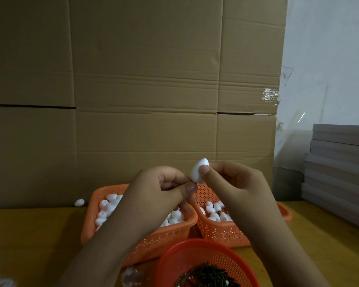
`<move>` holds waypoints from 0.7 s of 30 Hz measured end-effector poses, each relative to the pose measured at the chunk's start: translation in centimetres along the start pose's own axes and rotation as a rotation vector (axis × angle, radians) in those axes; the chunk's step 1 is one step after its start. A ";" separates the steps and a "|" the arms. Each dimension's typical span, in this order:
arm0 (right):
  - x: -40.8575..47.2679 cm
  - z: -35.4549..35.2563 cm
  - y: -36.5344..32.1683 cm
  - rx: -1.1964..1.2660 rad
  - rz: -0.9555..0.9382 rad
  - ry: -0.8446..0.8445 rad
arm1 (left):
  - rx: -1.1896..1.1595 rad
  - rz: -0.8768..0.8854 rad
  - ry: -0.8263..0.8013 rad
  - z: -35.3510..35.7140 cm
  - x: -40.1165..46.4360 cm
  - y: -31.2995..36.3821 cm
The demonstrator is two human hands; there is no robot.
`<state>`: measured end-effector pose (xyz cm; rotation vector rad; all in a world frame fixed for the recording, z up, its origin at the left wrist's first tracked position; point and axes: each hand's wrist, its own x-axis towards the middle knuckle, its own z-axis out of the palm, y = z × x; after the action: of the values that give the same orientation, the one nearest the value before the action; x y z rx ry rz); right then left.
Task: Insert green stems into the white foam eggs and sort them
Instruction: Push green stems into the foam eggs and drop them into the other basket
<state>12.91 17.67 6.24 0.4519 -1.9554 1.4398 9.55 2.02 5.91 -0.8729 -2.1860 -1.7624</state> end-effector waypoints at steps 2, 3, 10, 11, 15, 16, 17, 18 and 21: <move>0.0 -0.2 0.0 0.003 0.011 -0.019 | 0.001 0.011 0.010 0.1 0.1 -0.1; 0.1 -0.3 0.0 0.014 0.022 -0.034 | 0.001 0.012 0.016 0.1 0.1 -0.2; 0.1 -0.3 0.6 -0.006 0.074 -0.184 | 0.033 -0.020 -0.003 0.3 0.5 -1.0; 0.2 -0.3 0.8 -0.024 0.072 -0.174 | 0.044 -0.015 -0.017 0.3 0.6 -1.2; 0.6 -0.8 1.5 0.007 0.119 -0.100 | 0.062 0.001 -0.015 0.4 0.8 -2.3; 0.7 -1.0 1.8 0.044 0.139 -0.084 | 0.060 -0.003 -0.005 0.3 0.8 -2.5; 0.7 -1.2 2.0 0.078 0.161 -0.074 | 0.067 -0.006 -0.001 0.1 0.9 -2.6; 0.8 -1.4 2.3 0.099 0.182 -0.068 | 0.086 -0.008 0.001 -0.1 1.0 -2.7; 1.2 -1.9 4.4 -0.018 0.230 -0.034 | 0.160 -0.041 0.042 -1.0 1.5 -3.4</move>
<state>9.87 21.07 4.30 0.2509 -2.1002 1.5623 6.26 1.18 4.17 -0.7524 -2.2950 -1.5820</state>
